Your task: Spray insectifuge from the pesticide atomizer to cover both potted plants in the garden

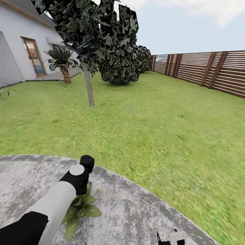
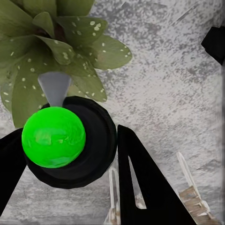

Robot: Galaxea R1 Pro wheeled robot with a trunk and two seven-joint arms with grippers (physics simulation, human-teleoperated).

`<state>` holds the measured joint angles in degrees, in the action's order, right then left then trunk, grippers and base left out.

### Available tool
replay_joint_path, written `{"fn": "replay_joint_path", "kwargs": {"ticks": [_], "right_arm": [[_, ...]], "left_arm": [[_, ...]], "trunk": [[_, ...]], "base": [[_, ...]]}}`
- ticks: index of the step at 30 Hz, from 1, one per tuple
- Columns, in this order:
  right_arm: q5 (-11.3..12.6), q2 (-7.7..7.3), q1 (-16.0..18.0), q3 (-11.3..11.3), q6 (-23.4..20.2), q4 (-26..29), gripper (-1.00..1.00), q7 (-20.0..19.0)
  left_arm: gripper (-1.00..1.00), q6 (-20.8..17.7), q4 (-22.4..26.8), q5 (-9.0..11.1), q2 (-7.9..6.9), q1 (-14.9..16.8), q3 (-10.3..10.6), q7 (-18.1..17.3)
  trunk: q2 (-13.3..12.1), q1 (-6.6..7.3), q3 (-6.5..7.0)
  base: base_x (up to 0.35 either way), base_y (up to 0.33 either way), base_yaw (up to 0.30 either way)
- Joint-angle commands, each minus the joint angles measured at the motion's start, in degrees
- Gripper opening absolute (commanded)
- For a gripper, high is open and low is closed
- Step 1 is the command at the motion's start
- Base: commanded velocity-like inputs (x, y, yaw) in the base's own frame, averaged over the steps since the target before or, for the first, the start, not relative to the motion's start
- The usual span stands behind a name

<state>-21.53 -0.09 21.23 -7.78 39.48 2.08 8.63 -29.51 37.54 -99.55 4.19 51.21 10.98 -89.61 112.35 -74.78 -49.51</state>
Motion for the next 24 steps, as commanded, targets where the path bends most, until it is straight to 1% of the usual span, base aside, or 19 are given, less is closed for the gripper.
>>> {"fn": "replay_joint_path", "kwargs": {"ticks": [1, 9, 24], "right_arm": [[-0.62, 0.00, 0.04, -0.40, 0.16, -0.06, 1.00, 0.25], [-0.62, 0.00, 0.04, -0.40, 0.16, -0.06, 1.00, 0.25], [-0.62, 0.00, 0.04, -0.40, 0.16, -0.06, 1.00, 0.26]], "left_arm": [[-1.00, -0.60, 0.01, -0.29, -0.10, -0.12, 0.10, -0.39], [-1.00, -0.57, 0.05, -0.29, -0.57, -1.09, 0.01, -0.39], [-1.00, -0.63, 0.60, -0.26, -0.15, -1.16, 0.14, -0.39]], "trunk": [[-0.39, 0.23, 0.04], [-3.60, 1.99, 0.75], [-9.62, 5.29, 2.08]], "base": [[0.000, 0.000, 0.000], [0.000, 0.000, 0.000], [0.000, 0.000, 0.000]]}}
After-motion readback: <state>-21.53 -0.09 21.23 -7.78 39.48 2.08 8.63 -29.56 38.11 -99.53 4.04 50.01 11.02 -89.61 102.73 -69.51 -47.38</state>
